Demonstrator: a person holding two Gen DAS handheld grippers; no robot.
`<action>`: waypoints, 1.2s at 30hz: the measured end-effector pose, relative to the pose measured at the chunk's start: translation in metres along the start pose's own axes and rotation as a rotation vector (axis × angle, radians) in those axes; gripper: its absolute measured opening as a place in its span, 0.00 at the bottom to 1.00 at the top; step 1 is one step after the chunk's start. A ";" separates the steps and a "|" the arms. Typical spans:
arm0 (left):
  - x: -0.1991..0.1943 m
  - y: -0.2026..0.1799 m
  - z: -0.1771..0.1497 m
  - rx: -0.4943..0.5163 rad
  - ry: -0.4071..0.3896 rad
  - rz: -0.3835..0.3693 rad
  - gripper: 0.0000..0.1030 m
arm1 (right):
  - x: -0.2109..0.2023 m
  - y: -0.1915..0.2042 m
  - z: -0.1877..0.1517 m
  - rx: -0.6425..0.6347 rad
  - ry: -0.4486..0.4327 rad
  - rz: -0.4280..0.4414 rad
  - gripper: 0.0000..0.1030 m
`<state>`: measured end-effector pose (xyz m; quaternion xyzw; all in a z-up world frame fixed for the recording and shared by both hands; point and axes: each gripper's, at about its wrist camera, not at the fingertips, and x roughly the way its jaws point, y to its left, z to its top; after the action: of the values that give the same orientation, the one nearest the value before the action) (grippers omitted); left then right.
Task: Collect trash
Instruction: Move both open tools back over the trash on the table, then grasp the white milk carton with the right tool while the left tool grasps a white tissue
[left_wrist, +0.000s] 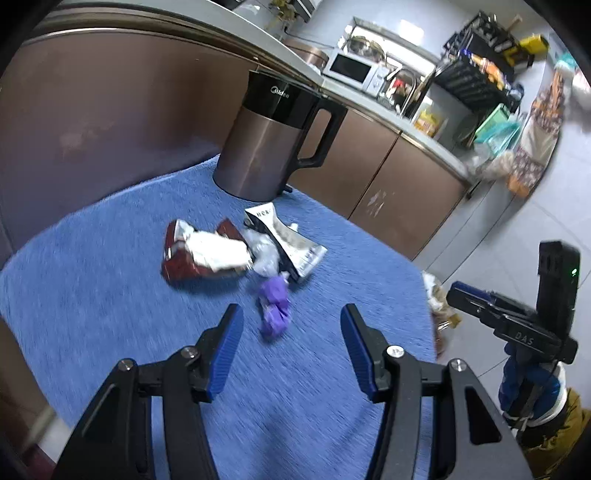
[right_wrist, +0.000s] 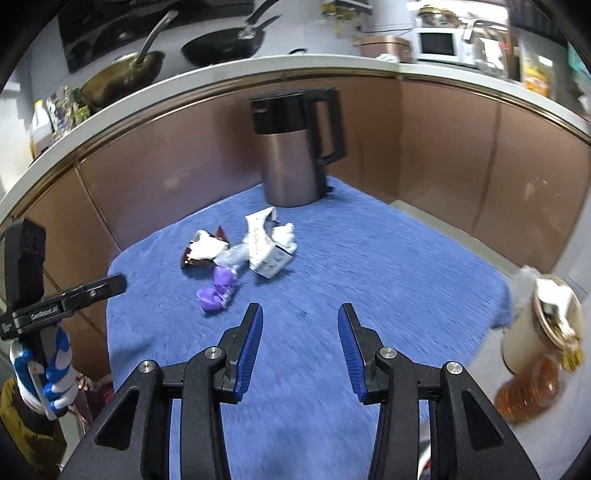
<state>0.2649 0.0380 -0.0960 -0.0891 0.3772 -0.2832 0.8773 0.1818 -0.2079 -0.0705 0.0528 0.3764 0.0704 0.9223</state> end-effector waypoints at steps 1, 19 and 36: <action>0.006 0.000 0.005 0.014 0.008 0.010 0.51 | 0.010 0.003 0.006 -0.013 0.007 0.014 0.41; 0.138 0.048 0.055 0.097 0.204 0.177 0.51 | 0.169 0.032 0.080 -0.123 0.139 0.107 0.47; 0.144 0.072 0.046 -0.007 0.204 0.132 0.01 | 0.226 0.040 0.068 -0.229 0.290 0.039 0.46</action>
<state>0.4081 0.0135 -0.1786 -0.0381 0.4705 -0.2310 0.8508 0.3855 -0.1335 -0.1715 -0.0561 0.4939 0.1374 0.8568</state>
